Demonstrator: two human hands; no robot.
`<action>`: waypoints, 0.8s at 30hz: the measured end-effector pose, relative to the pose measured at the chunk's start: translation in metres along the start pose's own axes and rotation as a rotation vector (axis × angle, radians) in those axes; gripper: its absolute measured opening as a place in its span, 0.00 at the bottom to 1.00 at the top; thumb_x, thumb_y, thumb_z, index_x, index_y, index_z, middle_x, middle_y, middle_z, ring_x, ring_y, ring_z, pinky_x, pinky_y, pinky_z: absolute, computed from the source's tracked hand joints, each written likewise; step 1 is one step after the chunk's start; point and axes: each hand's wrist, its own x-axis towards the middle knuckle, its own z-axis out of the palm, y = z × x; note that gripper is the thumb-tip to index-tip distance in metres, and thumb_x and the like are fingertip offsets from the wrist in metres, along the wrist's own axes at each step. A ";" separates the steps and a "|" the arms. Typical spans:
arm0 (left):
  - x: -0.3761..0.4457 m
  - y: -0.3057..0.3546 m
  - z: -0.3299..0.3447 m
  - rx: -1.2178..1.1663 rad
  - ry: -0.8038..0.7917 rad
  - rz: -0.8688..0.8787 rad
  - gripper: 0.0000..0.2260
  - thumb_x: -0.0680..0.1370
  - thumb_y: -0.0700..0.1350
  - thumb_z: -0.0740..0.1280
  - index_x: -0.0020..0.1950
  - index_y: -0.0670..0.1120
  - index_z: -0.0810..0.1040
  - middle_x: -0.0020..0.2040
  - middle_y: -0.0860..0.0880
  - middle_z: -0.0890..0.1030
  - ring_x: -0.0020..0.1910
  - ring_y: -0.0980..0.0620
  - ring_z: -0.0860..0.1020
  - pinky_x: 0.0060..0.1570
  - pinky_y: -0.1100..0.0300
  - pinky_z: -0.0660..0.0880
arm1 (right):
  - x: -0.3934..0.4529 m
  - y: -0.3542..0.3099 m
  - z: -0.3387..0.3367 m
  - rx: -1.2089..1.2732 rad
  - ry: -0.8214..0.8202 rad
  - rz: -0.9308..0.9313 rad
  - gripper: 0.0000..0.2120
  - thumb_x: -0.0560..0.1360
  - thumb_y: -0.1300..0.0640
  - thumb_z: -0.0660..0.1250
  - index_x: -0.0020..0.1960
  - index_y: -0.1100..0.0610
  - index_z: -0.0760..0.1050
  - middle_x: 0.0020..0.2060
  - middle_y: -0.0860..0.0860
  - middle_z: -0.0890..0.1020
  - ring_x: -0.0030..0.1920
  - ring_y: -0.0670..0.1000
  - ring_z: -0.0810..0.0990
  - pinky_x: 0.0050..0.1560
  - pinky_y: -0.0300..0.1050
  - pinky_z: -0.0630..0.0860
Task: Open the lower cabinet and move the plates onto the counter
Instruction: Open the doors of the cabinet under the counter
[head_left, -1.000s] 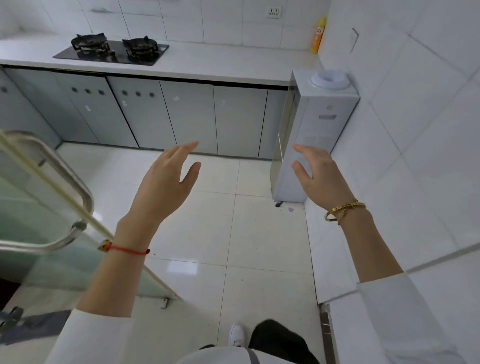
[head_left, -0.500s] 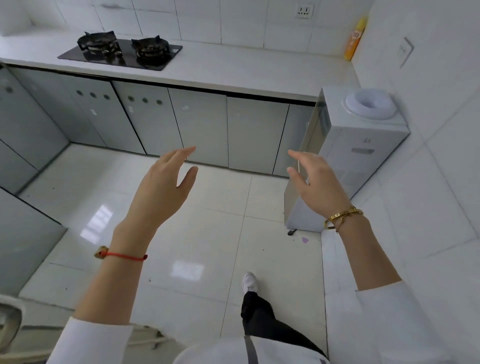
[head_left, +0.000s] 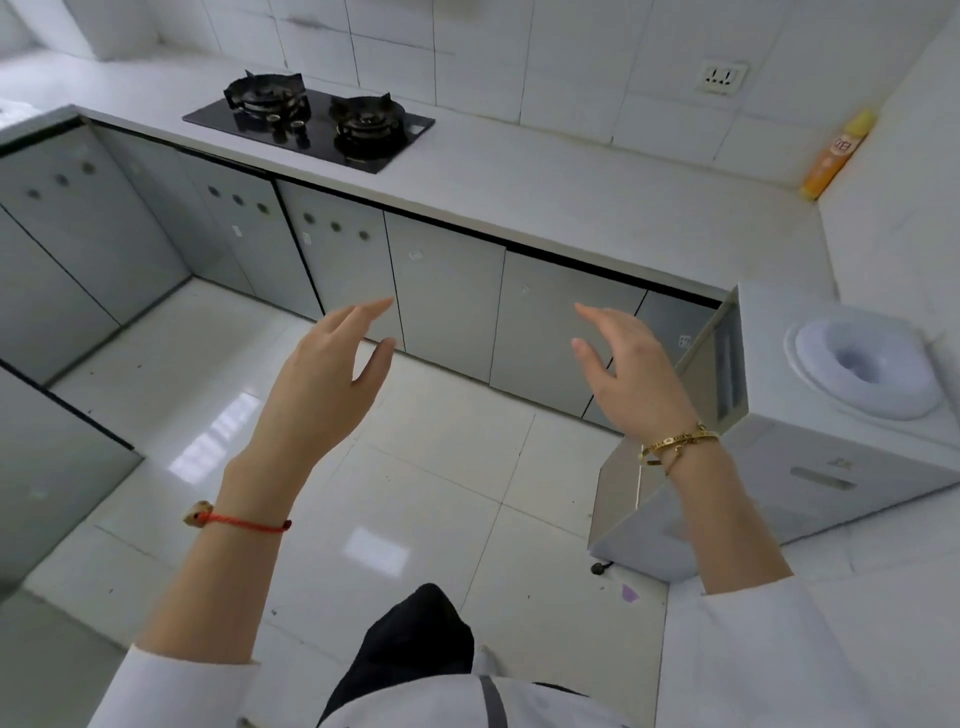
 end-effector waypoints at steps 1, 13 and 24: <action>0.010 -0.004 0.004 0.001 0.001 -0.009 0.18 0.81 0.48 0.61 0.71 0.49 0.69 0.66 0.49 0.76 0.62 0.48 0.75 0.60 0.61 0.67 | 0.013 0.004 0.004 0.001 -0.010 -0.002 0.21 0.81 0.50 0.56 0.72 0.55 0.65 0.68 0.51 0.72 0.72 0.49 0.65 0.71 0.43 0.59; 0.182 -0.083 0.057 0.008 -0.033 -0.036 0.19 0.81 0.48 0.61 0.72 0.48 0.69 0.67 0.49 0.75 0.66 0.50 0.73 0.62 0.62 0.66 | 0.199 0.031 0.061 0.034 -0.063 0.009 0.21 0.81 0.51 0.56 0.73 0.54 0.64 0.70 0.50 0.70 0.72 0.48 0.63 0.71 0.40 0.57; 0.342 -0.142 0.084 -0.031 -0.102 0.009 0.19 0.82 0.48 0.60 0.72 0.48 0.68 0.68 0.50 0.74 0.67 0.51 0.72 0.65 0.56 0.70 | 0.348 0.031 0.088 0.070 -0.024 0.069 0.19 0.81 0.53 0.57 0.71 0.55 0.66 0.68 0.50 0.72 0.71 0.49 0.65 0.73 0.46 0.62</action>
